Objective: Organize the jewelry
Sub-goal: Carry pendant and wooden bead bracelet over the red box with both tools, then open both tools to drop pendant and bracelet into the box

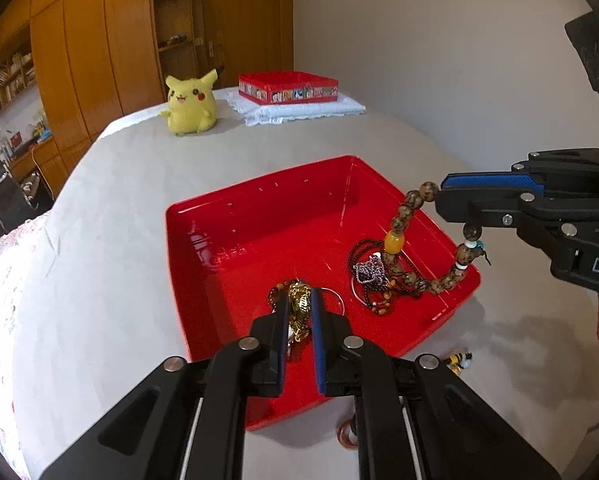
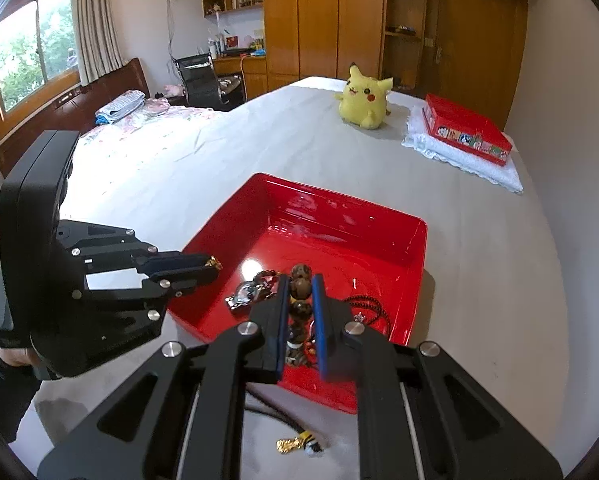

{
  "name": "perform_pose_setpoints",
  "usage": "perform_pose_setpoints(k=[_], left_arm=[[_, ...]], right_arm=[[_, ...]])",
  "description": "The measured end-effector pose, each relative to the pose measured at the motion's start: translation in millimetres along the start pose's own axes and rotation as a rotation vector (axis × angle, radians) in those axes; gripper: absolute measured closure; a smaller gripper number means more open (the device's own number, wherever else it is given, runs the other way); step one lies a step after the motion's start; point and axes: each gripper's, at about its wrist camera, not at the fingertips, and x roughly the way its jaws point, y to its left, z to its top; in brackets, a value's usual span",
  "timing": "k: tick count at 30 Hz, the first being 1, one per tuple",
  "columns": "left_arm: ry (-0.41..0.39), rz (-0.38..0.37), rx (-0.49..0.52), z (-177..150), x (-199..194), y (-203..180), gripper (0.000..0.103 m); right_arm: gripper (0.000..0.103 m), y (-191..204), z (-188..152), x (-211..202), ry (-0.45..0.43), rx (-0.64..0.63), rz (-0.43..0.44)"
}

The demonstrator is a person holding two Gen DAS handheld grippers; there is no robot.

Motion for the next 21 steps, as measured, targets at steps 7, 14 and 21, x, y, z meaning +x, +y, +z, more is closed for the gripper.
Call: perform_pose_setpoints(k=[7,14,21], left_arm=[[0.05,-0.016,-0.001,13.2,36.1,-2.5,0.093],[0.106,-0.029,-0.011,16.1,69.0,-0.4,0.093],[0.143,-0.049,-0.02,13.5,87.9,1.9,0.093]], right_arm=[[0.094,-14.1,1.3,35.7,0.055,0.043,0.007],[0.094,-22.9,-4.7,71.8,0.118,0.072,-0.004],[0.094,-31.0,-8.0,96.8,0.158,0.096,-0.013]])
